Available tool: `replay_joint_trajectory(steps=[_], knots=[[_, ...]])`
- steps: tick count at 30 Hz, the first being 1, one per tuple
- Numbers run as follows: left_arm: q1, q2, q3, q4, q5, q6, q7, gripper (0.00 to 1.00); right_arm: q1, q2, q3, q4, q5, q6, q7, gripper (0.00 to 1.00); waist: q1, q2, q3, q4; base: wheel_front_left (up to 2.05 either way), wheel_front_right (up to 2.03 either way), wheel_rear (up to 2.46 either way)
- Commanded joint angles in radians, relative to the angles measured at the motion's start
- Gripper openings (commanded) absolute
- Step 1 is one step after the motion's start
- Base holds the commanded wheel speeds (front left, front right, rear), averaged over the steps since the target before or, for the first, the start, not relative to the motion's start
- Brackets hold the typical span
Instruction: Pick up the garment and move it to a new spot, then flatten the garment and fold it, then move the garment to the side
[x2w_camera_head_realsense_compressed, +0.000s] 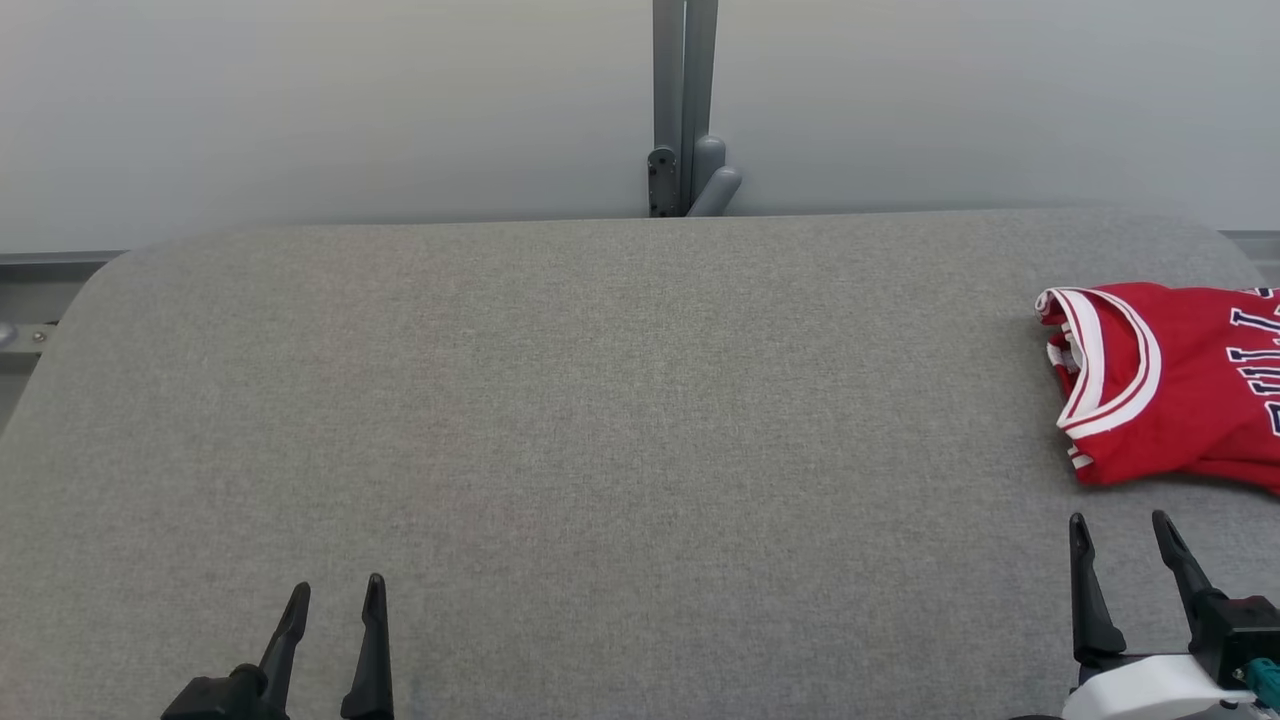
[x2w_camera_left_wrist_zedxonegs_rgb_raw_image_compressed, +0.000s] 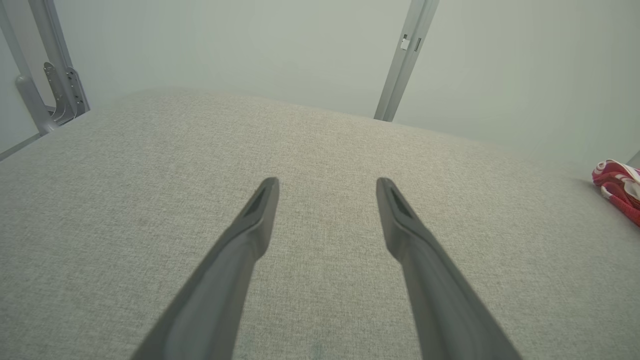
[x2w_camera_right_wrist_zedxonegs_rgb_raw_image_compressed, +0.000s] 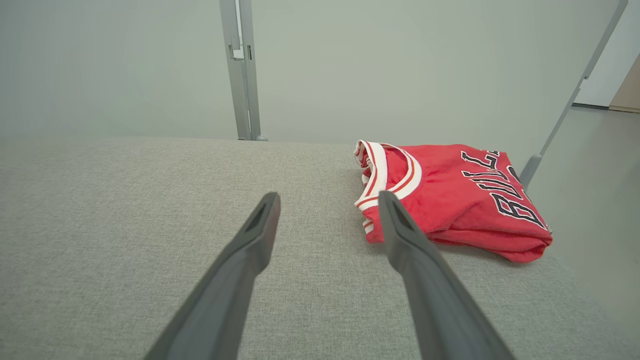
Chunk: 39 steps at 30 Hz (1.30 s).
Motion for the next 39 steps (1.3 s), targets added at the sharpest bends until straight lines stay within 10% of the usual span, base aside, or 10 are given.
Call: replay_joint_trajectory(steps=[1, 39], knots=[[0.006, 0.006, 0.001, -0.001, -0.008, -0.004, -0.003, 1.0, 0.003, -0.001, 0.002, 0.004, -0.006, -0.001, -0.004, 1.0, 0.0001, 0.0002, 0.001, 0.0, 0.0, 0.0, 0.0], [-0.012, -0.003, -0.007, 0.005, -0.002, 0.0, 0.0, 1.0, -0.013, -0.001, 0.025, 0.043, -0.014, 0.0, 0.0, 1.0, 0.0001, 0.0003, 0.008, 0.0, 0.0, 0.0, 0.0]])
